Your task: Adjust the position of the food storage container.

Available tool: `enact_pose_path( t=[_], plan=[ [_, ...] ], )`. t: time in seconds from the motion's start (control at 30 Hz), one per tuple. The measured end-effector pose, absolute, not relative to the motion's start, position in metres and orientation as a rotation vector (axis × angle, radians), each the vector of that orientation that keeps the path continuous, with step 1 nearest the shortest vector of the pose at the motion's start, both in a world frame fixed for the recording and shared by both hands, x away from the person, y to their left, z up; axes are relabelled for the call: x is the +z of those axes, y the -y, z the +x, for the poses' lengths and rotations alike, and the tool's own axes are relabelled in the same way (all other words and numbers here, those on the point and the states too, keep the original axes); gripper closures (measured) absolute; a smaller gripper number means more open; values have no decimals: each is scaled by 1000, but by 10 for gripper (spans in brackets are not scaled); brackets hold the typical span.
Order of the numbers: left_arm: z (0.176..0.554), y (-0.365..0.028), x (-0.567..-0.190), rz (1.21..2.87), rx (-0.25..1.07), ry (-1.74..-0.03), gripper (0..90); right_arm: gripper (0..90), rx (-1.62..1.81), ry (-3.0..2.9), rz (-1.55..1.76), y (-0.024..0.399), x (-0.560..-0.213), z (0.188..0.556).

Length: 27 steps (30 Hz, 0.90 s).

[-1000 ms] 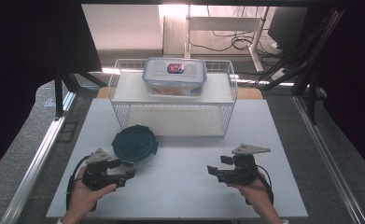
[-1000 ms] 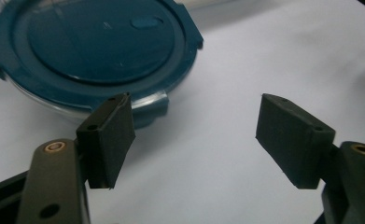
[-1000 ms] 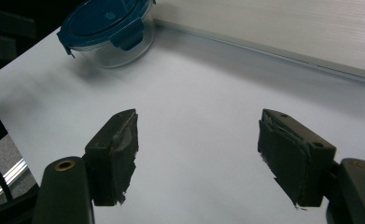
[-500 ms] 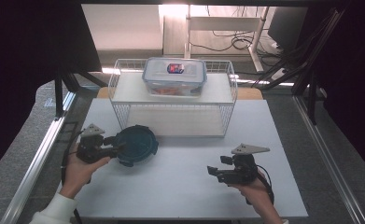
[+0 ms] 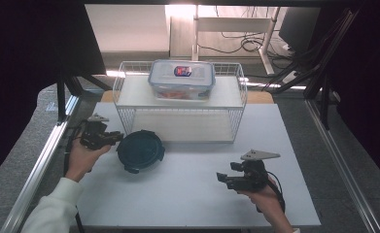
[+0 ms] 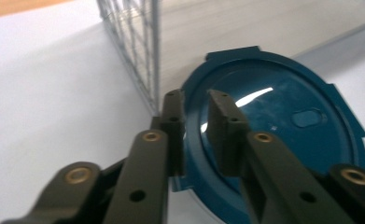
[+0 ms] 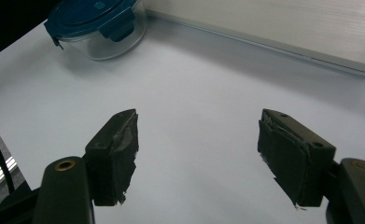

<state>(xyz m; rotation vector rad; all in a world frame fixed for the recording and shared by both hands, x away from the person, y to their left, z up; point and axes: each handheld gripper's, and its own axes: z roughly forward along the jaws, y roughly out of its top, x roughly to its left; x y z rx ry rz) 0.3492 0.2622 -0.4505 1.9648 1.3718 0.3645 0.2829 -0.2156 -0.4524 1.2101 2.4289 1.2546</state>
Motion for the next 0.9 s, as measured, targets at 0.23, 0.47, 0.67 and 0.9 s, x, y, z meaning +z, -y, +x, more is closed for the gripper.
enact_pose_path(
  t=[0.23, 0.47, 0.67, 0.9],
  plan=[
    [371, -270, -466, 2024, 352, -1417, 877, 284, 1284, -2422, 1239, 216, -453, 284],
    [381, -266, -478, 2085, 413, -1411, 898, 284, 1275, -2420, 1247, 217, -455, 285],
    [384, -264, -484, 2131, 370, -1374, 900, 284, 1271, -2416, 1257, 220, -457, 287],
    [382, -266, -484, 2140, 332, -1339, 900, 284, 1273, -2406, 1263, 221, -456, 287]
  ],
)
